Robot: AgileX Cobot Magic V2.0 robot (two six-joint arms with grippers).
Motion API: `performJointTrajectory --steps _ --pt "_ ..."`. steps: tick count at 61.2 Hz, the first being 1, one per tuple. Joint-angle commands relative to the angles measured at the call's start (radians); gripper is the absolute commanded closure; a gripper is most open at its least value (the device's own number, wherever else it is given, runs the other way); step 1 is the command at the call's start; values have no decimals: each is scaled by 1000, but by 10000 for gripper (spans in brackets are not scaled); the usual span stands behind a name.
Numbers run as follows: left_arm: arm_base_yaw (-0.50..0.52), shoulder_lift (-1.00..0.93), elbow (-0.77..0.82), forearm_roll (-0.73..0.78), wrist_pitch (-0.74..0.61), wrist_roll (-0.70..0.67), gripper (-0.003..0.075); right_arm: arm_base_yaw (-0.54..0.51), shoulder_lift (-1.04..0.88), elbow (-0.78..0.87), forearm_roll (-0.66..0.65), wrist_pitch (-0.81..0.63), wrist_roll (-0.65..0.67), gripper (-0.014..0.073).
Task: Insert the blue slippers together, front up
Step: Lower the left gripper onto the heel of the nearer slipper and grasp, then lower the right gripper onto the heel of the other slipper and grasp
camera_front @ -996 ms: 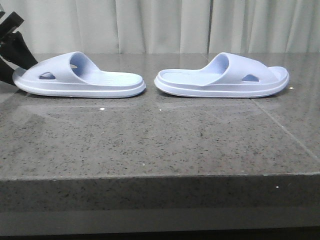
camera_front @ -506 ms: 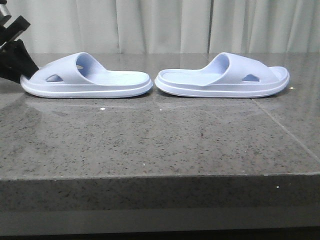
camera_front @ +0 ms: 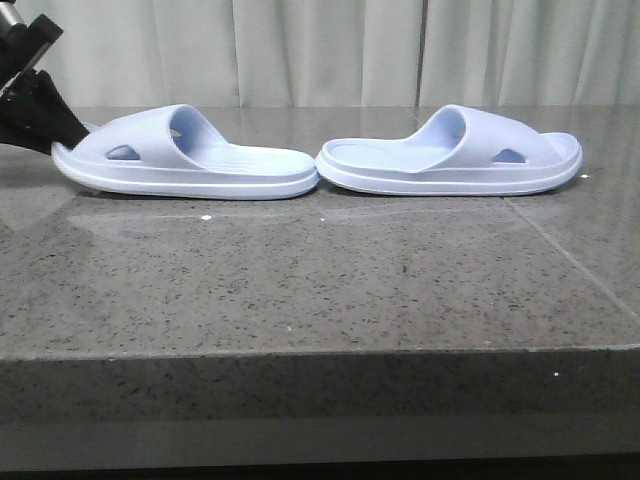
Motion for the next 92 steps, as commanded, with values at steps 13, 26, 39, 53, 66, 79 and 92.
performJointTrajectory --steps 13,26,39,53,66,79,92 --pt "21 -51 -103 -80 75 -61 741 -4 15 -35 -7 -82 -2 83" --pt "42 -64 -117 -72 75 -91 741 -4 15 -35 -7 -58 -2 83" --pt "44 -66 -117 -64 75 -99 741 -4 85 -50 -6 -2 -2 83" --pt "44 -66 -117 -40 75 -109 741 -17 352 -171 -5 15 43 83" --pt "44 -66 -117 -38 75 -109 741 -87 668 -358 22 12 47 83" --pt "44 -66 -117 -38 75 -109 741 -112 958 -587 33 64 42 83" --pt "44 -66 -117 -30 75 -109 741 -112 1204 -826 36 208 35 83"
